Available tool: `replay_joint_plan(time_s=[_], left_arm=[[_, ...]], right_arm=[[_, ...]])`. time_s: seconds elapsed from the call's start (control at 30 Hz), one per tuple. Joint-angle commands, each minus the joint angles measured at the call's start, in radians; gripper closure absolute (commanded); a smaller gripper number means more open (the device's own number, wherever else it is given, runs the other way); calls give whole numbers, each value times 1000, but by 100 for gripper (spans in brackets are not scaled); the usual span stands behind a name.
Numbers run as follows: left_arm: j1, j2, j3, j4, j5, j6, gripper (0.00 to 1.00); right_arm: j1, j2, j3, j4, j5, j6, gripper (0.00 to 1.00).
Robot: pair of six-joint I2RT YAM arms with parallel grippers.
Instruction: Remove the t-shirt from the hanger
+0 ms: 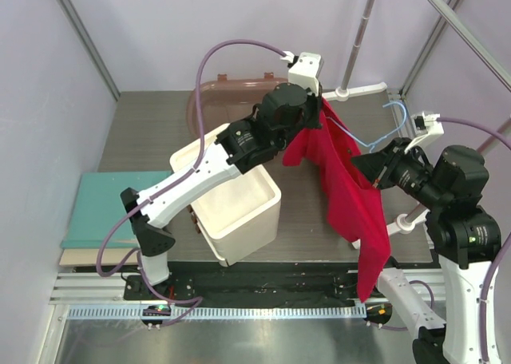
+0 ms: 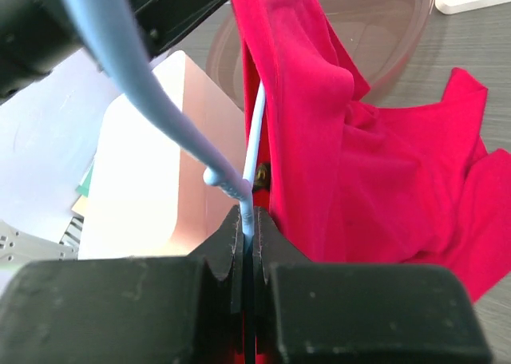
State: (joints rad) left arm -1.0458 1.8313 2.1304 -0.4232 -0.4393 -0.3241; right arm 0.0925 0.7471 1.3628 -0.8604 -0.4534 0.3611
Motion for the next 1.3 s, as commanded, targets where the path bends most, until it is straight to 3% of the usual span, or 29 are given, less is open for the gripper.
replay_joint_plan(time_s=[0.0,0.57,0.73,1.13,1.27], left_arm=[[59,16,54,124,-133,8,100],[191,103,152,55,-87,-26,100],[213,129,181,3,-1,-43,100],[240,123,157,-78,37,-85,100],[239,97,116,-68,150,-98,100]], right_arm=[[9,-49,19,-46,-10,-1,99],[24,-203,-90,-154,-85,10,99],[41,-218,-65,-144,-133,12,99],[41,-216,67,-101,-81,18,99],[41,-216,71,-17,8,73,99]])
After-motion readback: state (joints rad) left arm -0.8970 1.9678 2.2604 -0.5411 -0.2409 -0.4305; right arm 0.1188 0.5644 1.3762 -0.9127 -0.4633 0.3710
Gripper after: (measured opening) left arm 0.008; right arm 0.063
